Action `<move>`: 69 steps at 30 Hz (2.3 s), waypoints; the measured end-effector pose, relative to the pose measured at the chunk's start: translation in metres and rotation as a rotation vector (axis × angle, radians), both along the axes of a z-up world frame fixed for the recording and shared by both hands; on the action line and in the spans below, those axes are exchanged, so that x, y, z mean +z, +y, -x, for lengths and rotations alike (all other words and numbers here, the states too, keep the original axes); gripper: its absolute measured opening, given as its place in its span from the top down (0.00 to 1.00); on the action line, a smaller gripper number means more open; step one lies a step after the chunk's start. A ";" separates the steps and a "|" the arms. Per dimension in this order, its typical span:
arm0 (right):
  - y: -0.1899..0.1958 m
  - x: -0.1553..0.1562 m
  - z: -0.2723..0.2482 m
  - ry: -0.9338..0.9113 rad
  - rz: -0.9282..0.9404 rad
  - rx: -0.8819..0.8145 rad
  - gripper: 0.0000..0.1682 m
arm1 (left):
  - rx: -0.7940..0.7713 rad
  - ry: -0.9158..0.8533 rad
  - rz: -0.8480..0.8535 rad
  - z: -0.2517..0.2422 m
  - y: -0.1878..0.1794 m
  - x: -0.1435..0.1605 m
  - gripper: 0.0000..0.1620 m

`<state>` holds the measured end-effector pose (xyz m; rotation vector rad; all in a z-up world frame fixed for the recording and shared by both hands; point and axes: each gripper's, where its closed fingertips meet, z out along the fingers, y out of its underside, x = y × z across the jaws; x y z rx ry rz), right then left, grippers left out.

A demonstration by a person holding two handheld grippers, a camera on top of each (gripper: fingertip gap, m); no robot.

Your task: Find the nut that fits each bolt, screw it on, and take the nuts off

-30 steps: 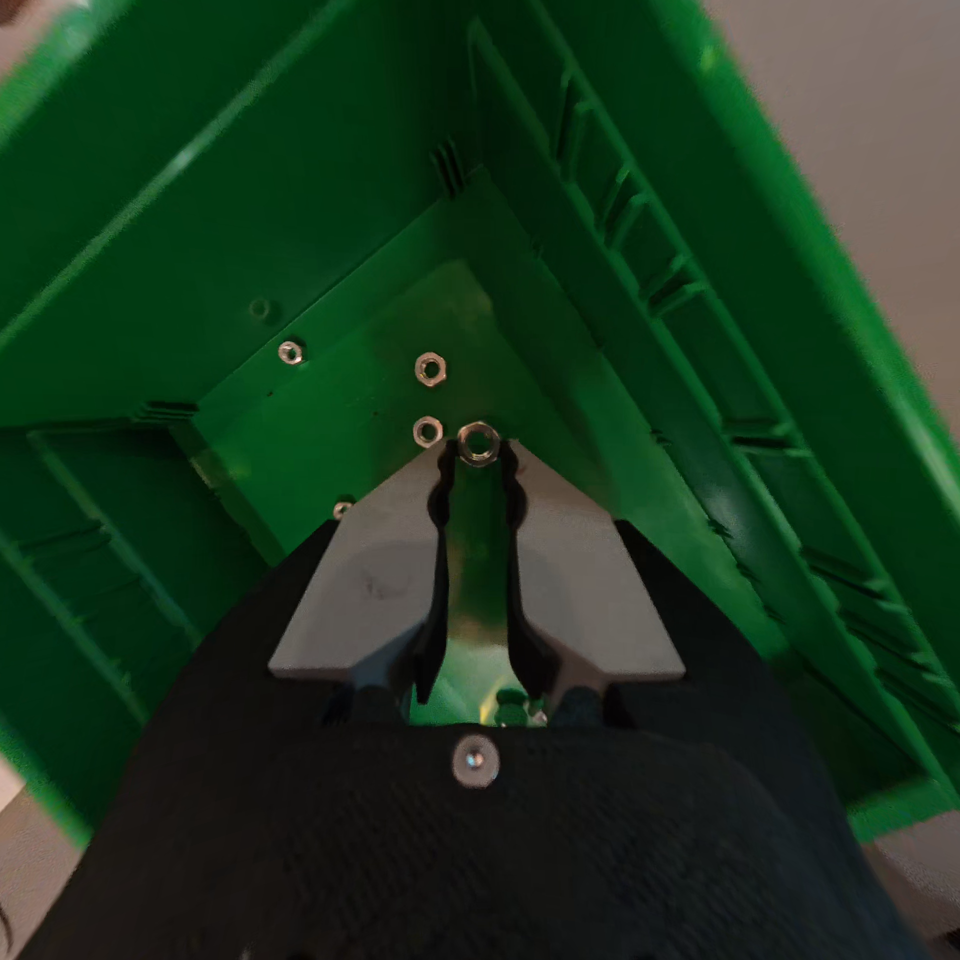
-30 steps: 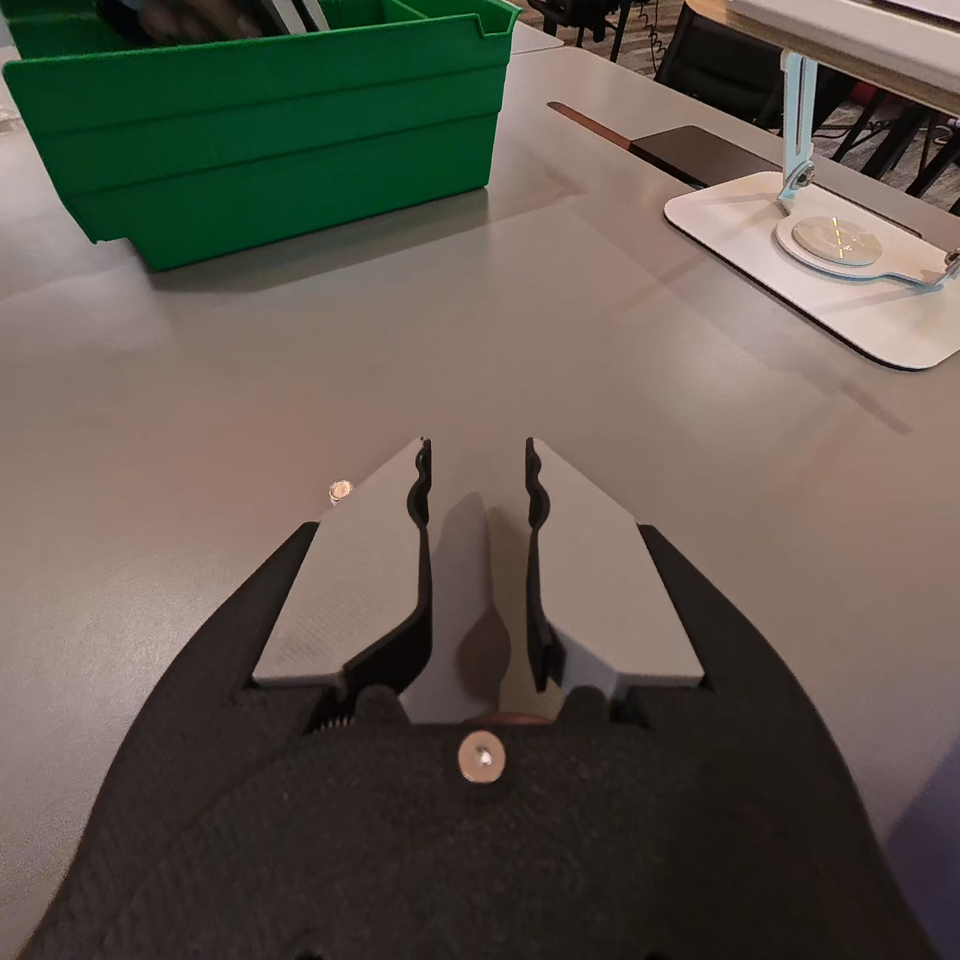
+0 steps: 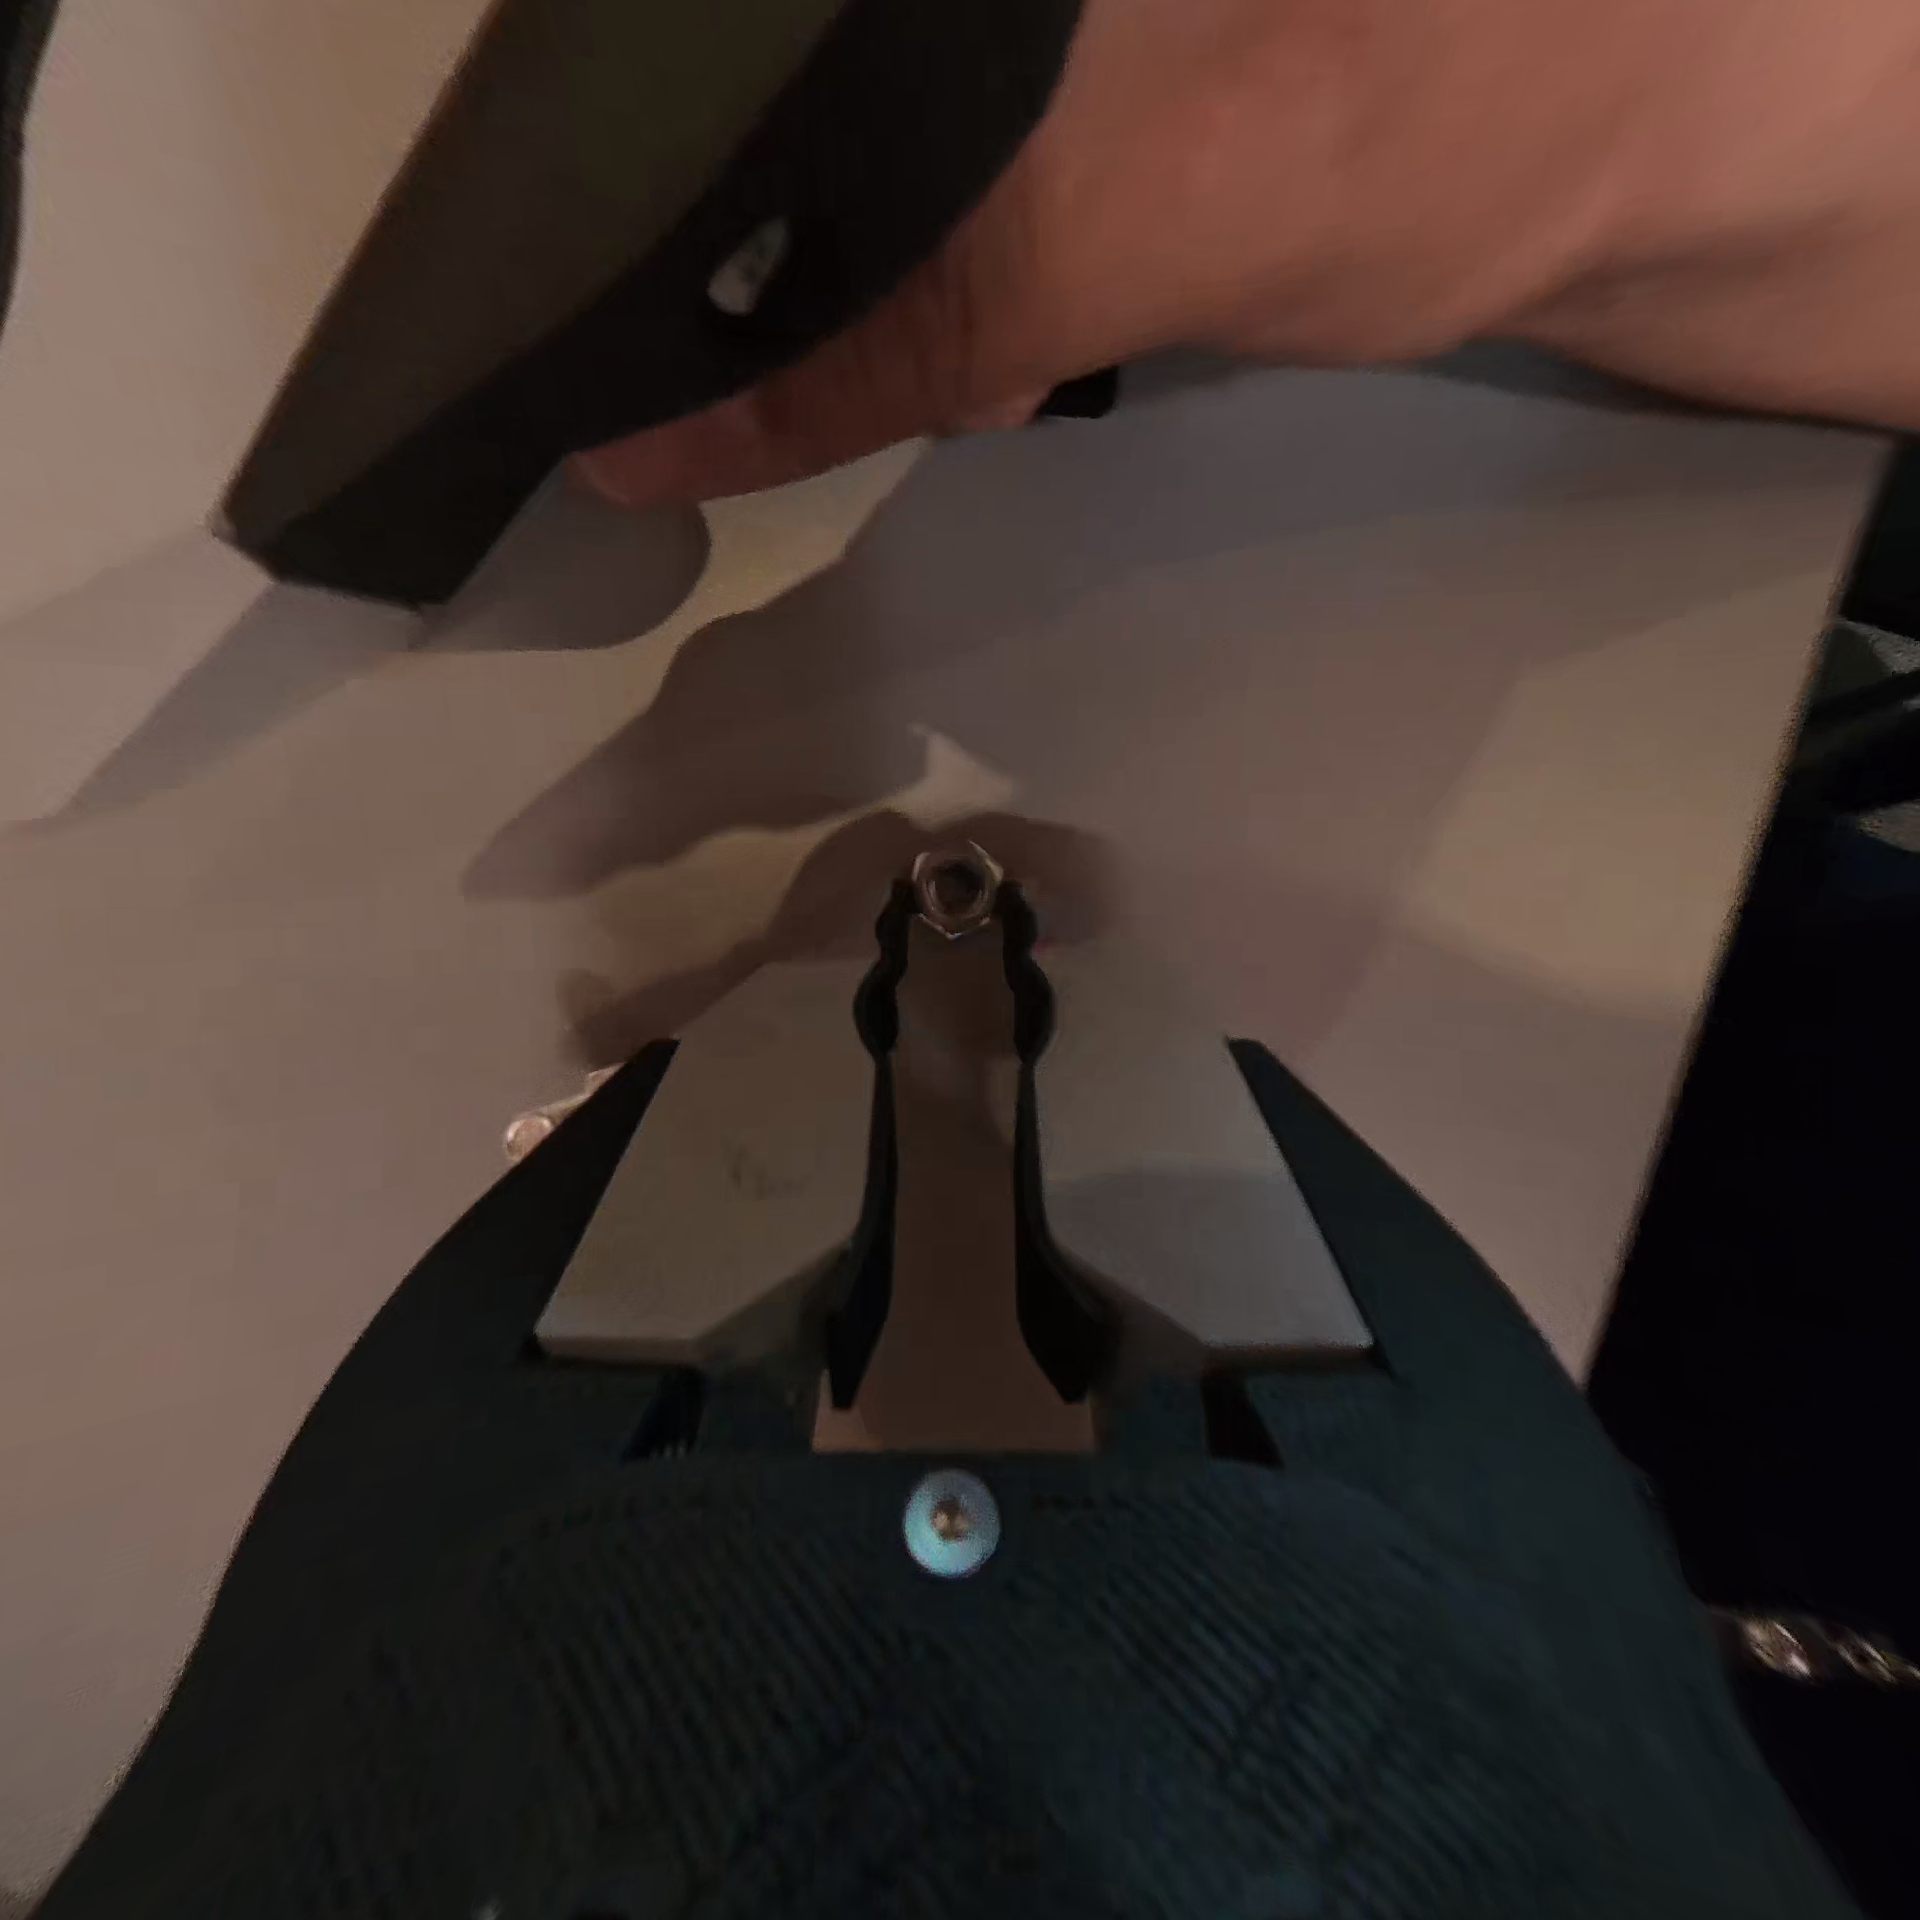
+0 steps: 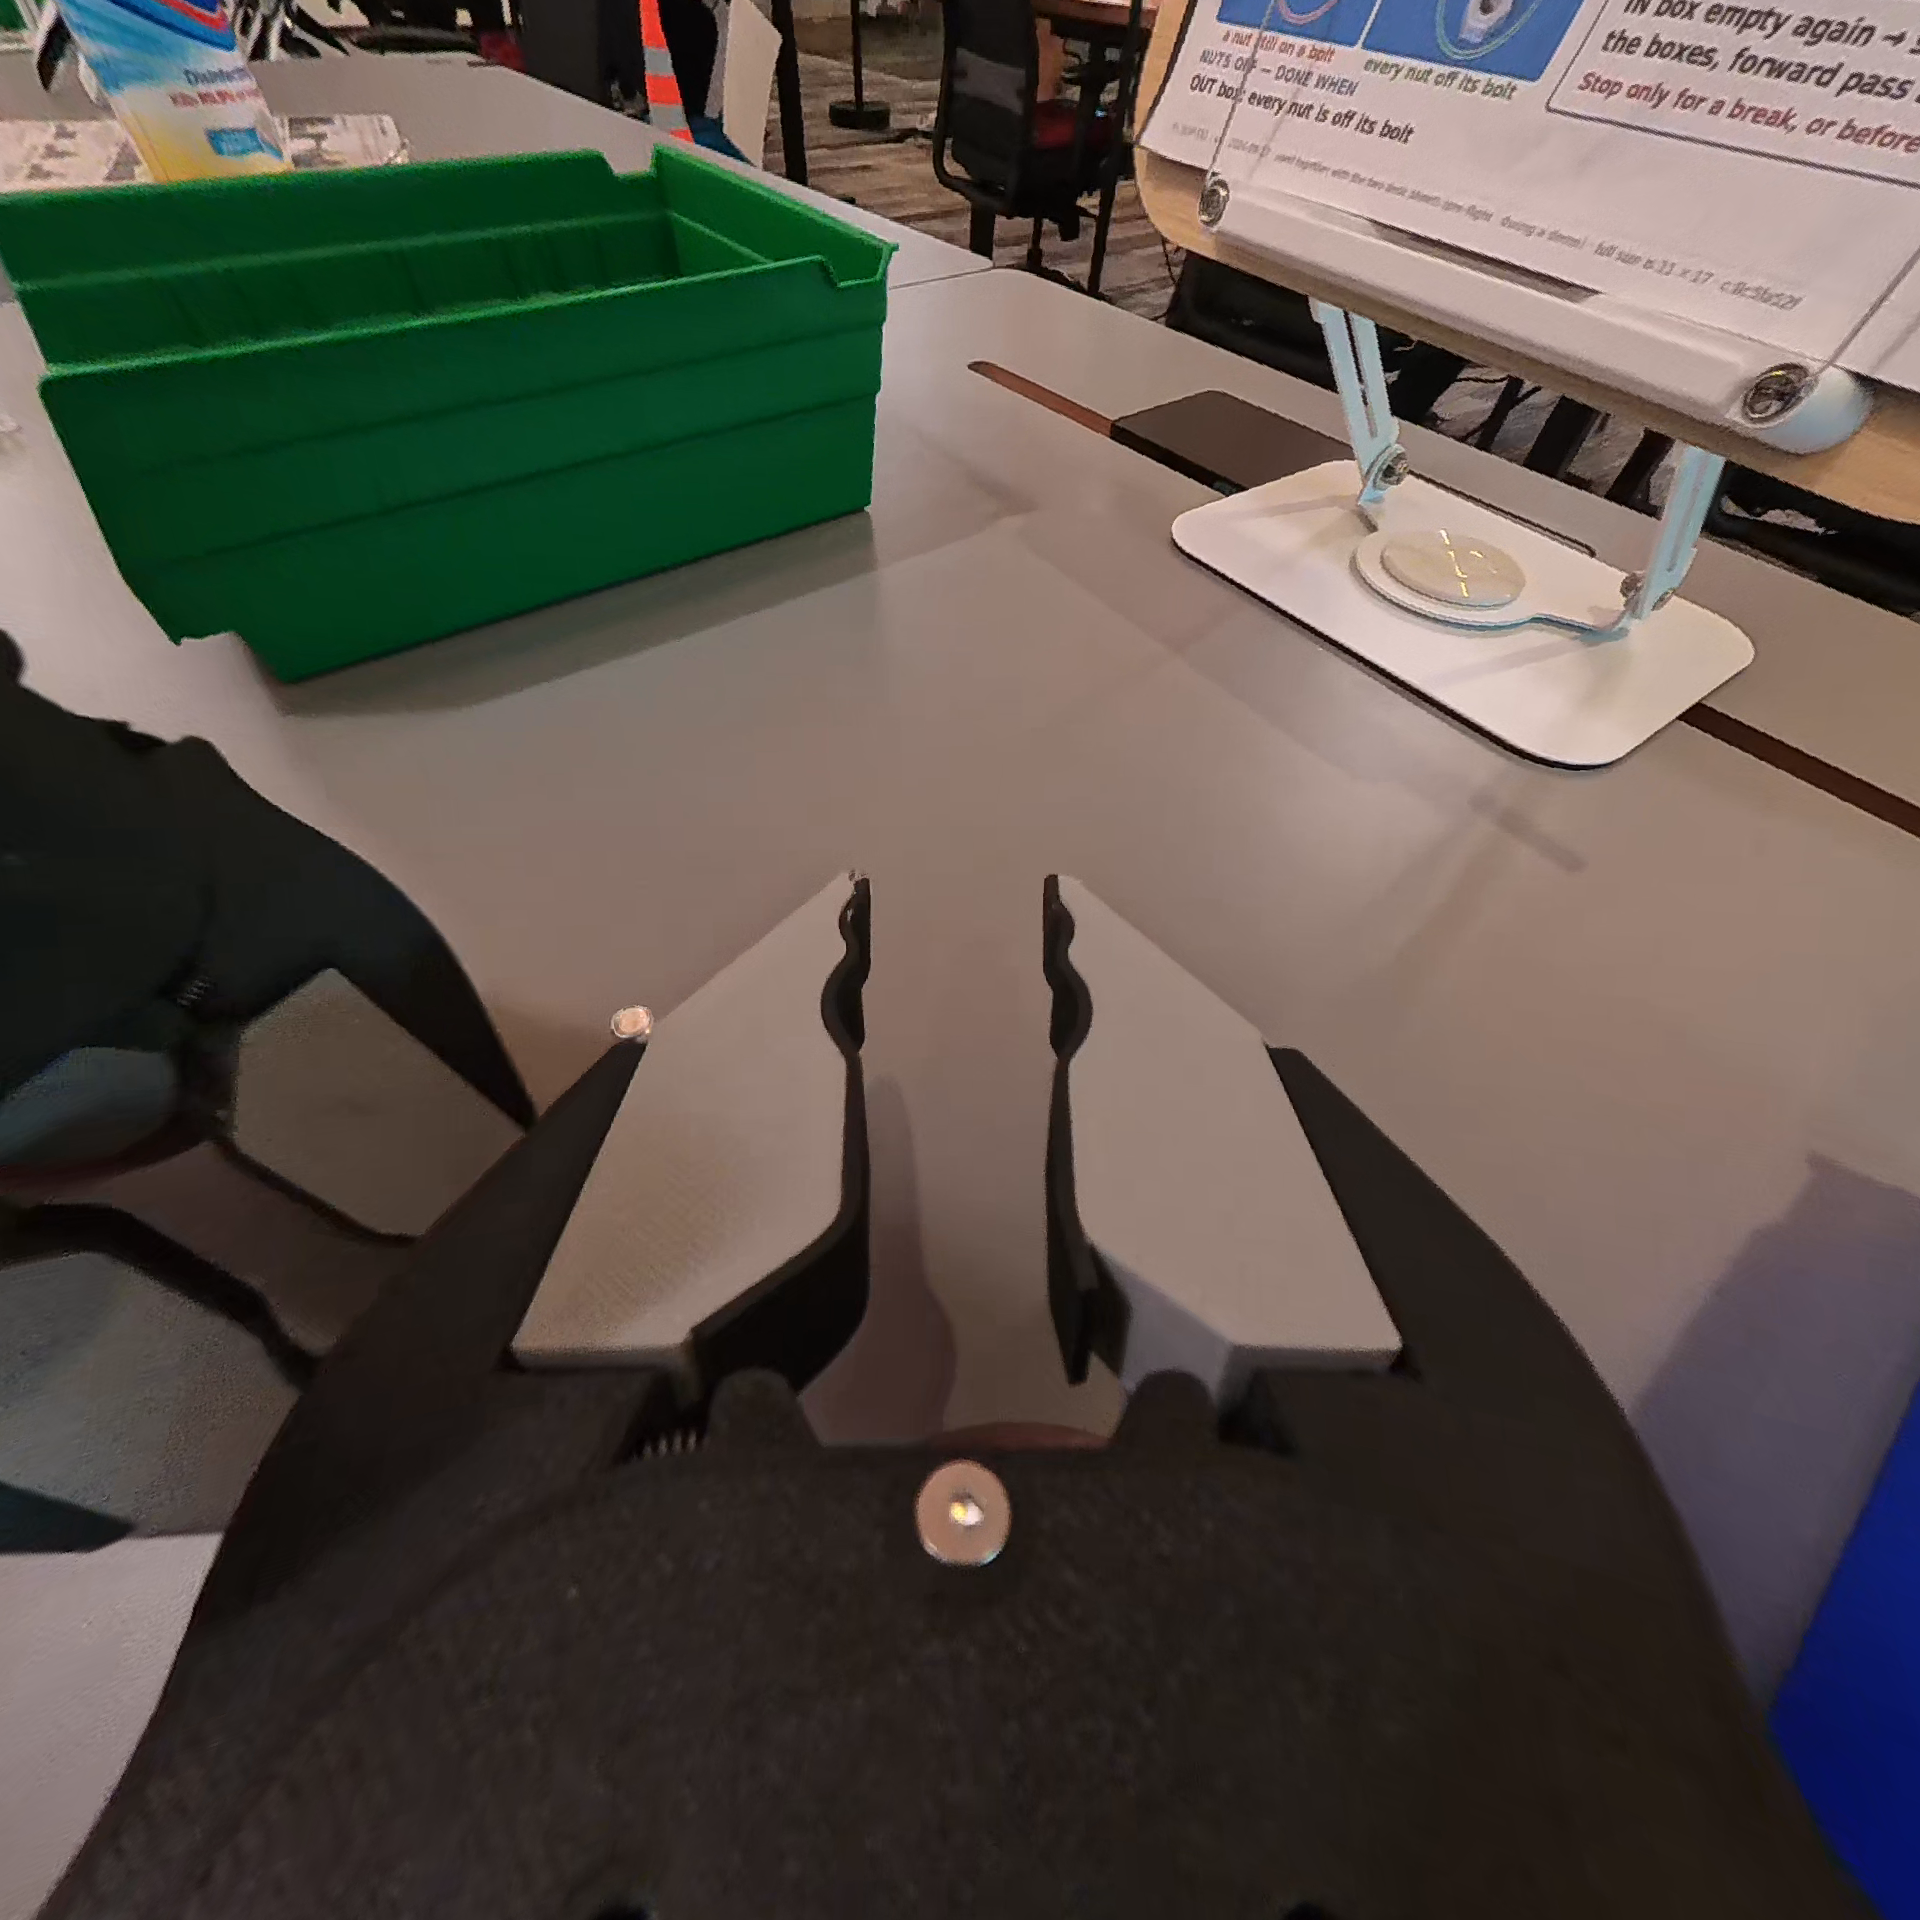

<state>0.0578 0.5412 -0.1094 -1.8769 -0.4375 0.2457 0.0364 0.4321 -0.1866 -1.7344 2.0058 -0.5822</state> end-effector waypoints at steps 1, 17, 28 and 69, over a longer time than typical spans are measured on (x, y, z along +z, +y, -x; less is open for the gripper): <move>0.000 -0.001 0.000 -0.008 0.004 -0.001 0.82 | 0.011 -0.034 -0.007 -0.004 0.002 0.002 0.90; -0.039 -0.011 0.073 0.046 0.117 0.385 0.83 | 0.191 -0.220 0.056 0.079 0.108 0.055 0.75; -0.033 -0.054 0.064 -0.117 0.239 0.348 0.96 | -0.056 -0.328 0.219 0.053 0.082 0.029 0.76; -0.037 0.000 0.067 0.235 0.125 0.393 0.96 | -0.035 -0.491 0.221 0.027 0.059 0.046 0.90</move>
